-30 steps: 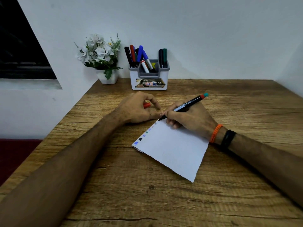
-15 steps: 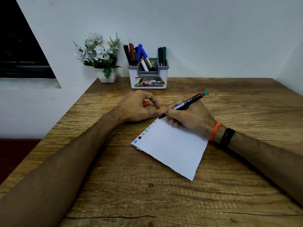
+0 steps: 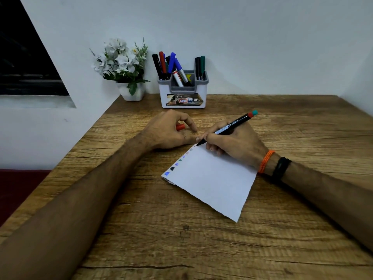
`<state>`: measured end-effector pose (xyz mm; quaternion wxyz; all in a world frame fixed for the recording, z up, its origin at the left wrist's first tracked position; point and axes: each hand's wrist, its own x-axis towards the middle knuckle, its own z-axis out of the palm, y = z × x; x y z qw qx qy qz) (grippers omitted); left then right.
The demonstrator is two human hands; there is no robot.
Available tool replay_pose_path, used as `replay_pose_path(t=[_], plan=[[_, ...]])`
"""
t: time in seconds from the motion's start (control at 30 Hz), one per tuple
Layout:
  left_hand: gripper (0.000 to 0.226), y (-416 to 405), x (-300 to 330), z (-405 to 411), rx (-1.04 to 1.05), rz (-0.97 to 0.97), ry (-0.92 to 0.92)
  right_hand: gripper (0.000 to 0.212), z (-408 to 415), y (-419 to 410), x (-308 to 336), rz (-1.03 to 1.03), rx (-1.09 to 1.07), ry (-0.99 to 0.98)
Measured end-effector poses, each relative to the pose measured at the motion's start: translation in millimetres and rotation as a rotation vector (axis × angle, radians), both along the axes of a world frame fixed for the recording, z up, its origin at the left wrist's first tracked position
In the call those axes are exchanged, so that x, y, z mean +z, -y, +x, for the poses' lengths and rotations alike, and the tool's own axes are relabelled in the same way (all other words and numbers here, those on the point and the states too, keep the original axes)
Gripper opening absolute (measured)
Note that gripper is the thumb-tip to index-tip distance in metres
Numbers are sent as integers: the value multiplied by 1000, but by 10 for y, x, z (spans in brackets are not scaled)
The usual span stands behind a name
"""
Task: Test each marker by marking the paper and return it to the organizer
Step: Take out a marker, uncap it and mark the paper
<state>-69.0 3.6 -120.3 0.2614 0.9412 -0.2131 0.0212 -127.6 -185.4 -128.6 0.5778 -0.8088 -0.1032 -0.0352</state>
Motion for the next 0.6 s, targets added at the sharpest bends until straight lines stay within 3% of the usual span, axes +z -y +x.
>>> replay_pose_path(t=[0.6], plan=[[26, 5, -12, 10, 1, -6, -9, 10, 19, 1, -9, -42, -17, 4]])
